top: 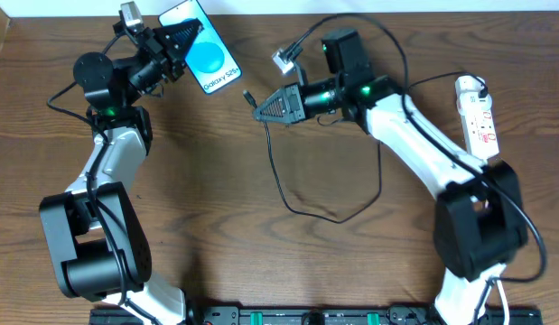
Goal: Plug charger to phone and switch on socket
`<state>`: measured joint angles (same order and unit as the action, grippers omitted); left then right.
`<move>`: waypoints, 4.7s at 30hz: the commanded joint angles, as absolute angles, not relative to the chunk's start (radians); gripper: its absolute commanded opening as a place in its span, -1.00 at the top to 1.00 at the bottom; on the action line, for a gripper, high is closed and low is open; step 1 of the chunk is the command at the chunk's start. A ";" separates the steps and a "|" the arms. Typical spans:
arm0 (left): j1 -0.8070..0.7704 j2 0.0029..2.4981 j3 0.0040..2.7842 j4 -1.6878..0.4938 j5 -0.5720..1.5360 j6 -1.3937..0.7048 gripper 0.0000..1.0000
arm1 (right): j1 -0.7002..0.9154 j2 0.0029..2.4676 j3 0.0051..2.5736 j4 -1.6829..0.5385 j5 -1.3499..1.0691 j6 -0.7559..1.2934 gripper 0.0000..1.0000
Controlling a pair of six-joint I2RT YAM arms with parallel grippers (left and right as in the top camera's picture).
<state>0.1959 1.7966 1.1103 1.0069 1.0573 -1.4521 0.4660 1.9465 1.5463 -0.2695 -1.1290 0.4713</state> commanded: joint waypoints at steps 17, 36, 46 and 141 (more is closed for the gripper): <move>0.202 1.766 1.120 1.023 0.952 -1.517 0.86 | 0.521 1.924 1.549 -0.099 -1.069 0.688 0.97; 0.191 1.766 1.120 1.010 0.960 -1.513 0.86 | 0.521 1.924 1.549 -0.017 -1.110 0.711 0.97; 0.190 1.766 1.120 0.997 0.972 -1.514 0.86 | 0.521 1.924 1.549 -0.029 -1.102 0.710 0.98; 0.167 1.766 1.120 0.997 1.396 -1.404 0.85 | 0.474 1.924 1.549 -0.086 -1.137 0.625 0.98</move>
